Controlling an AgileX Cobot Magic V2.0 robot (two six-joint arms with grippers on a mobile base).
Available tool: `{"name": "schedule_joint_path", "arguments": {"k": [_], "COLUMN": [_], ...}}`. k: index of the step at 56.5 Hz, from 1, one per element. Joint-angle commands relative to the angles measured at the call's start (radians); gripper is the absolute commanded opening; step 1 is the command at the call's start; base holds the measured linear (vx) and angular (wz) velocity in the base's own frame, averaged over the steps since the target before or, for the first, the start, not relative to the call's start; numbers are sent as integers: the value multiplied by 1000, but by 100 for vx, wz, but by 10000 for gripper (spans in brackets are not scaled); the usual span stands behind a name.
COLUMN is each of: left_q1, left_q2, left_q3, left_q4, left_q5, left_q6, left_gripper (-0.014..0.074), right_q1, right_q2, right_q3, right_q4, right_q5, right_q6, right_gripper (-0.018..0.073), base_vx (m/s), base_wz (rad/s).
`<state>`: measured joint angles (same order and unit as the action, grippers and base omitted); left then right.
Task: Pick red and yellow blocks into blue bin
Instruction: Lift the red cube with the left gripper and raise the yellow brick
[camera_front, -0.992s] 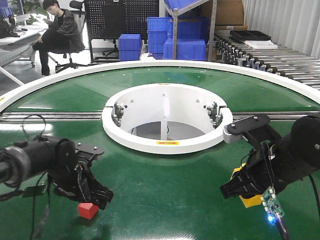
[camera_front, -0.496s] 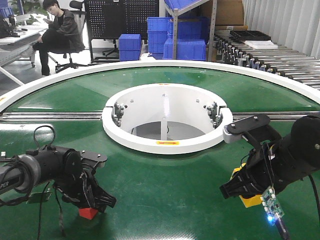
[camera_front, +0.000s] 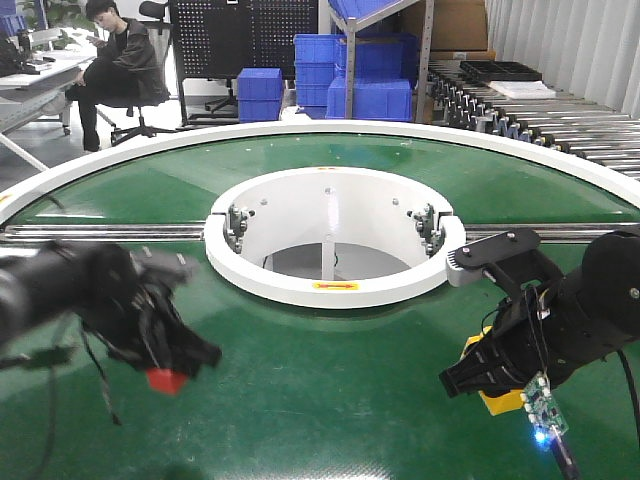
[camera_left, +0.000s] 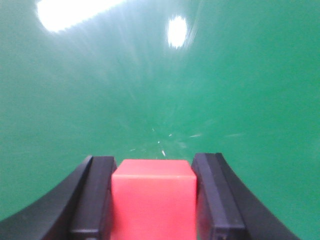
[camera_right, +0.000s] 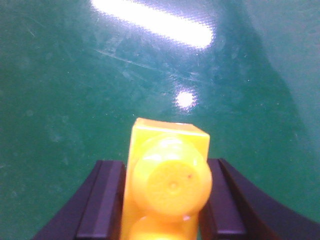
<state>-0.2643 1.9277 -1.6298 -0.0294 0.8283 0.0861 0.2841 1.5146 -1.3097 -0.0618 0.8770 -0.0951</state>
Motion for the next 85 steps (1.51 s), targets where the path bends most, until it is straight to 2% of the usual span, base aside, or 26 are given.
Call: {"name": "schedule_joint_path", "arguments": {"k": [1, 9, 18, 41, 49, 59, 85], "left_q1": [-5, -5, -13, -13, -13, -13, -13], "left_q2": [-187, -404, -616, -1033, -1095, -1130, -1129], "left_q3": [60, 248, 406, 698, 734, 735, 735], "left_q4": [-22, -59, -74, -89, -88, -88, -88], "left_q5": [-73, -178, -225, -232, -225, -161, -160], "left_q6": [-16, 30, 74, 82, 82, 81, 81], "left_gripper": [253, 253, 253, 253, 253, 253, 253], "right_q1": [-4, -4, -4, -4, -4, -4, -4], "right_q2": [-42, -42, -42, -42, -42, -42, -42], "right_q3": [-27, -27, -27, -27, -27, -27, -27], "right_q4": [-8, -8, -9, -9, -9, -9, -9], "right_q5": [-45, -45, -45, -45, -45, -45, -45], "right_q6": [-7, -7, -7, -7, -7, -7, -7], "right_gripper": [272, 272, 272, 272, 272, 272, 272], "base_vx": [0, 0, 0, 0, 0, 0, 0], "base_wz": [0, 0, 0, 0, 0, 0, 0]}}
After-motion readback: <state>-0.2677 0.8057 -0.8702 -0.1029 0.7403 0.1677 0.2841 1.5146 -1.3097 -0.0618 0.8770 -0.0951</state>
